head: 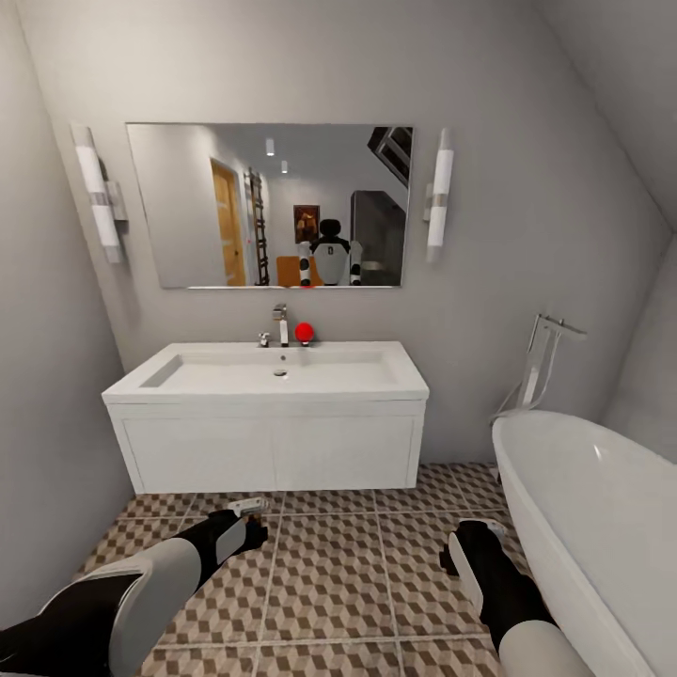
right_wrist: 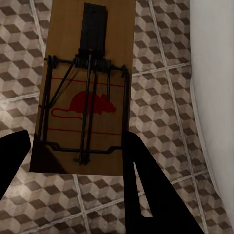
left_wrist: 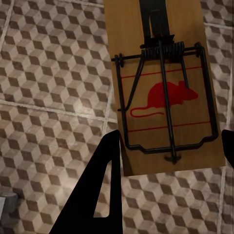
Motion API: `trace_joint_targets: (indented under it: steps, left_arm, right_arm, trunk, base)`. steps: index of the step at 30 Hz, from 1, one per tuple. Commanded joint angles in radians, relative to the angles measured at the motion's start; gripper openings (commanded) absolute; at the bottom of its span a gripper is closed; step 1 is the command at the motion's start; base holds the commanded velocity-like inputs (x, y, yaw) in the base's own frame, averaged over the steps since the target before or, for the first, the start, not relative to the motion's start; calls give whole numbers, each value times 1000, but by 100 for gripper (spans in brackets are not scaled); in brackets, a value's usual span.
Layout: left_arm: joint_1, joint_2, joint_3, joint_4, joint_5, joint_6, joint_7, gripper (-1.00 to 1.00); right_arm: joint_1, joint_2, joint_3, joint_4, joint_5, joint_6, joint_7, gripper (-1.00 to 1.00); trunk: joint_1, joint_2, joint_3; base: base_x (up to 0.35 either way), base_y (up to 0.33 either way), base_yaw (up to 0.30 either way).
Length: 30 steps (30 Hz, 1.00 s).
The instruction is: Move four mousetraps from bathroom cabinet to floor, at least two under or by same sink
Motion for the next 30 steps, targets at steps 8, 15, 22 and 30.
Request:
trace_joint_targets:
  steps: [8,15,22,30]
  left_arm:
    - [-1,-15,5,0,6,2,9,-100]
    - [-1,-19,5,0,6,1,6,-100]
    - [-1,-19,5,0,6,6,7,-100]
    - [-1,-19,5,0,6,12,7,-100]
  right_arm:
    - [-1,1,-3,-1,0,4,-3,-100]
    - [-1,1,-3,-1,0,4,-3,-100]
    - [-1,1,-3,-1,0,4,-3,-100]
    - [-1,1,-3,-1,0,3,-1,-100]
  trunk:
    - [8,-15,-7]
    - [34,-64,-29]
    - [61,-113,-51]
    - [92,-169,-76]
  base:
    - [0,0,-3]
    - [0,0,0]
    - [0,0,0]
    - [0,0,0]
